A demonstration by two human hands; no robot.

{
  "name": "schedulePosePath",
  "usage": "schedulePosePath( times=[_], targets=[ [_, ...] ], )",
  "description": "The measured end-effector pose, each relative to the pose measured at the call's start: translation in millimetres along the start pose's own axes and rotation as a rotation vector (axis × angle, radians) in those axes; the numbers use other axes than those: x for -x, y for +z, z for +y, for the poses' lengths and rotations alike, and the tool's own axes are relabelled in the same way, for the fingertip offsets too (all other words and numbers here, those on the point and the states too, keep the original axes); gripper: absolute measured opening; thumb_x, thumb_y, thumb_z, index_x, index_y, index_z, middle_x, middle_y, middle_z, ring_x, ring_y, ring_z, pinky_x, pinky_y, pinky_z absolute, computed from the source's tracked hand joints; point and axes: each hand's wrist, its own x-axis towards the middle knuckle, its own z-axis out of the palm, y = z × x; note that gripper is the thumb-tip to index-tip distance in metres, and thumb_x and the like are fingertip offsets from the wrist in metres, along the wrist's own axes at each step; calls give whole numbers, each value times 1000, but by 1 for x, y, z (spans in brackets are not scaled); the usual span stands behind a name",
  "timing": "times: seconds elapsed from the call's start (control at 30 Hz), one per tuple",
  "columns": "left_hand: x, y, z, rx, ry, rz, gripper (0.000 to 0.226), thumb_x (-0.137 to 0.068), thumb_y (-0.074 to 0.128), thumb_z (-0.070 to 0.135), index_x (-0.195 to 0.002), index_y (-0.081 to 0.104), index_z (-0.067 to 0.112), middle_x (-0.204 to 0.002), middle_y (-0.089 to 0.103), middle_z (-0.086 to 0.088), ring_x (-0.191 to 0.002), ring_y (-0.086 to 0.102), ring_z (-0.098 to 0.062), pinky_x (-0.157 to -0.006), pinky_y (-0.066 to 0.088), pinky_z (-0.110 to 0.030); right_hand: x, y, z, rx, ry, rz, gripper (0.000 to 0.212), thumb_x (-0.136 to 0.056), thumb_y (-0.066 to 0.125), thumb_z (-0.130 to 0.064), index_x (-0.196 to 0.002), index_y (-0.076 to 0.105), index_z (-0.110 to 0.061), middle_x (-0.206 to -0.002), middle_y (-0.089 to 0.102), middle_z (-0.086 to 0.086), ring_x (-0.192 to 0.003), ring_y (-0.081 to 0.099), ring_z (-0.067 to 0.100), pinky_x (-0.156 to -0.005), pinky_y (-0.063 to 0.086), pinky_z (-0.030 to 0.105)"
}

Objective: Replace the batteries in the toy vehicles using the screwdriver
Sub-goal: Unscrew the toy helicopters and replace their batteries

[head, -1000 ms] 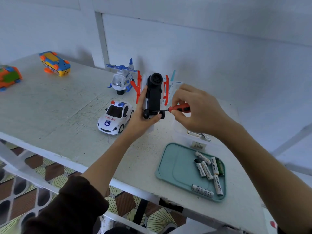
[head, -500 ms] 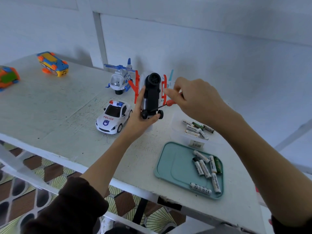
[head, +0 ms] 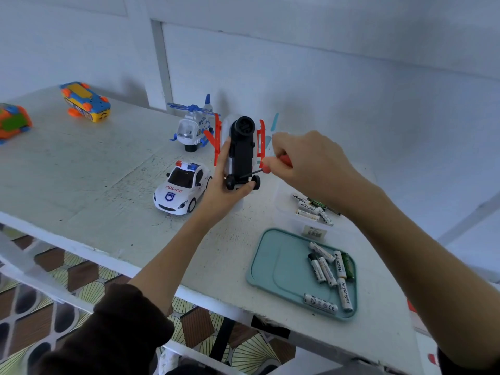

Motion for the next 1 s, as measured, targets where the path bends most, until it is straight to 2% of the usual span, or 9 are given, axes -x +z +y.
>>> schedulePosePath(
  times=[0.1,0.17,0.3,0.37,0.47,0.57,0.67,0.8,1.0],
  targets=[
    [0,1,1,-18,-2,-30,89,-84,64,3,-147,9,37,-138,44,30,-123,53,-10,-101,46,-36,-2,0,2,-273,-234,-15,13,-78,59,-4,-72,52,-14,-75,50,2,-65,46,16,-62,38,27],
    [-1,2,-1,-30,11,-43,89,-85,62,-1,-146,10,37,-131,45,38,-120,56,-8,-100,47,-34,0,-4,-1,-336,-234,-69,10,-78,59,-2,-85,56,-8,-88,53,4,-75,55,16,-67,43,25],
    [0,1,-1,-15,9,-12,89,-85,62,-2,-144,9,39,-142,40,21,-121,55,-9,-101,47,-40,0,-7,-1,-98,19,-131,40,-87,50,-50,-72,48,-13,-65,52,-1,-58,50,12,-56,38,29],
    [0,1,-1,5,9,1,88,-86,62,-5,-144,11,38,-146,39,11,-120,56,-12,-102,47,-40,-1,-3,1,-148,-12,-74,37,-92,51,-35,-64,47,-10,-60,49,3,-52,45,14,-54,36,29],
    [0,0,-1,4,19,26,88,-87,62,-4,-146,11,37,-146,38,10,-119,57,-16,-100,48,-40,0,3,7,-370,-145,-48,7,-79,60,-3,-75,56,-6,-69,50,-1,-60,45,7,-61,37,17],
    [0,0,0,-7,52,16,89,-85,66,7,-147,8,35,-153,30,1,-128,50,-20,-99,49,-37,6,5,3,-452,-128,-142,14,-81,67,-15,-92,62,-8,-81,62,3,-62,57,7,-64,48,21],
    [2,2,1,-5,42,-3,89,-87,63,-2,-144,8,40,-148,37,7,-123,53,-7,-96,49,-27,9,8,-4,-514,25,-140,29,-89,54,-37,-87,60,-8,-56,60,5,-33,51,9,-41,46,27],
    [2,5,2,-45,33,-7,89,-86,63,-5,-140,13,45,-134,38,34,-119,53,1,-90,43,-11,3,14,2,-612,129,67,15,-85,60,-19,-81,55,-5,-57,56,3,-41,39,3,-44,34,10],
    [2,5,1,-22,21,24,88,-85,62,-7,-141,12,39,-140,39,17,-120,50,3,-99,43,-17,2,8,11,-498,11,40,9,-74,67,-1,-78,62,-8,-77,60,7,-70,55,4,-64,41,17]
  ],
)
